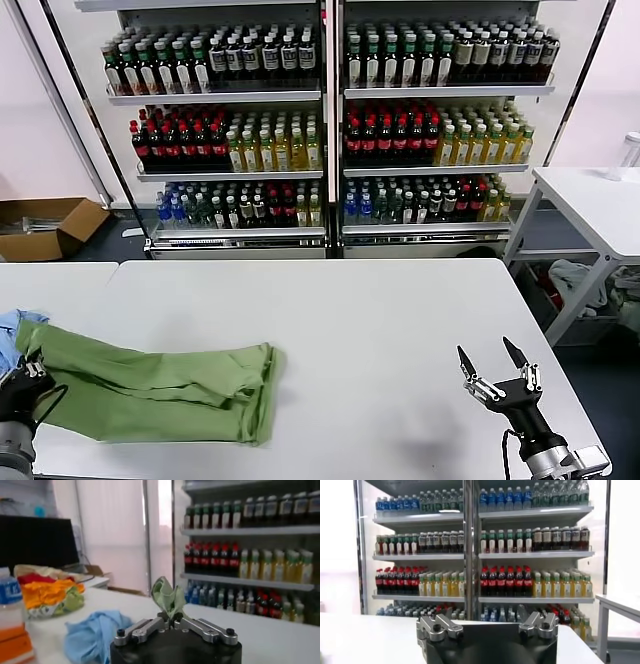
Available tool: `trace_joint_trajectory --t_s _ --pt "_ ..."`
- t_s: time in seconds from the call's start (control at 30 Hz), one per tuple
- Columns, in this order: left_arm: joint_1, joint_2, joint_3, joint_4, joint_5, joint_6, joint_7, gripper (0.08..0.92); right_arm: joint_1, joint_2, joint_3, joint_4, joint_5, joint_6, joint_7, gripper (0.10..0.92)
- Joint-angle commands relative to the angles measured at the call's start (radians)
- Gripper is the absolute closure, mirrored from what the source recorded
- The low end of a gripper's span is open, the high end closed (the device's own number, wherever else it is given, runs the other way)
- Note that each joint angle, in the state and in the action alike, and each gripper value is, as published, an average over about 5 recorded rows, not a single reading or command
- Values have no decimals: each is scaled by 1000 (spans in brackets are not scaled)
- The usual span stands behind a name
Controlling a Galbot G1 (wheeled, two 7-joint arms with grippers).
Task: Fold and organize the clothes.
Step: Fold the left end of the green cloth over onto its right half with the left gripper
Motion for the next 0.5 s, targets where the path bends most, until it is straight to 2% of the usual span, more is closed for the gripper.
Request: trace_joint_trajectory --t_s 0.03,0.17,0.27,0.37,0.5 --pt "36 6 340 -244 139 -28 82 902 -3 3 6 4 -2 -1 3 203" --pt "-20 8 584 -248 280 -65 128 902 0 8 4 7 -7 -7 6 203" --pt "-89 3 721 -192 350 -71 142 902 0 12 1 13 -11 -12 8 203" --pt "-152 -7 799 -91 369 -82 141 902 -9 15 3 17 -12 -13 9 203" --pt "-201 -20 835 21 369 -99 140 902 -20 17 7 23 -15 -10 9 203"
